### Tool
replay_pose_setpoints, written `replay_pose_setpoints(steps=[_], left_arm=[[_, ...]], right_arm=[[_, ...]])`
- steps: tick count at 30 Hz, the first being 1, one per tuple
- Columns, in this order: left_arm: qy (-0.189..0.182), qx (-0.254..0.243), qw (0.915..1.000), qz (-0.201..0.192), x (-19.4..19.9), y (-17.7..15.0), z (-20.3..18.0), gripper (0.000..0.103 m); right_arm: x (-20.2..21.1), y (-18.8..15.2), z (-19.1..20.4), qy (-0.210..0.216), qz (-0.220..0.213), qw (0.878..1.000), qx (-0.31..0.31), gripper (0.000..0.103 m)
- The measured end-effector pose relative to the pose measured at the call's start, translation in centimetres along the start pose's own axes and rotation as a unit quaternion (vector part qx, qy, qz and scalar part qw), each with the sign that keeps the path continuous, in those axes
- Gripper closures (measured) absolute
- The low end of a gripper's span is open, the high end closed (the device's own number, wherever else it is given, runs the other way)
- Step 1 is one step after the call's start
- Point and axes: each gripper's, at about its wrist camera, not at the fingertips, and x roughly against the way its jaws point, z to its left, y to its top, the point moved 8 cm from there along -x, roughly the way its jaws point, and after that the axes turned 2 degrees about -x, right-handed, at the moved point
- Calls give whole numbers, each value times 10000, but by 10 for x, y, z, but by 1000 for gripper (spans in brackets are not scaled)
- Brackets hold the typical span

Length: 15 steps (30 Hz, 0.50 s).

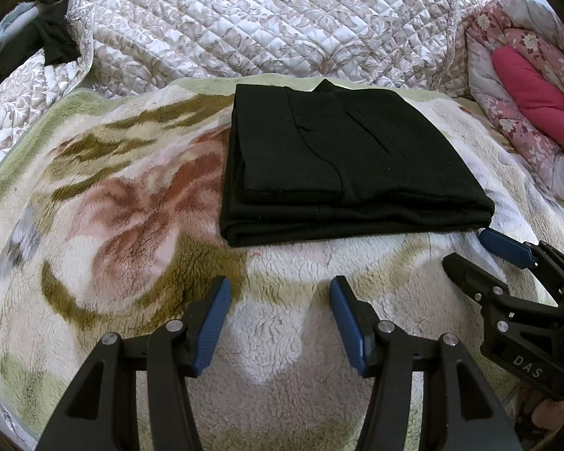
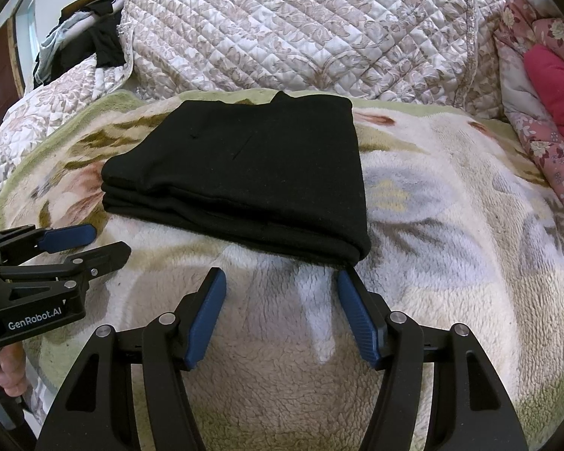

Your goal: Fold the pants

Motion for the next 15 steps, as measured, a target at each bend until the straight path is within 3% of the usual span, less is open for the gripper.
replay_pose_setpoints(steps=[15], left_arm=[[-15, 3, 10000, 10, -1, -4, 4, 45]], right_arm=[[-1, 1, 0, -9, -16, 10000, -23, 39]])
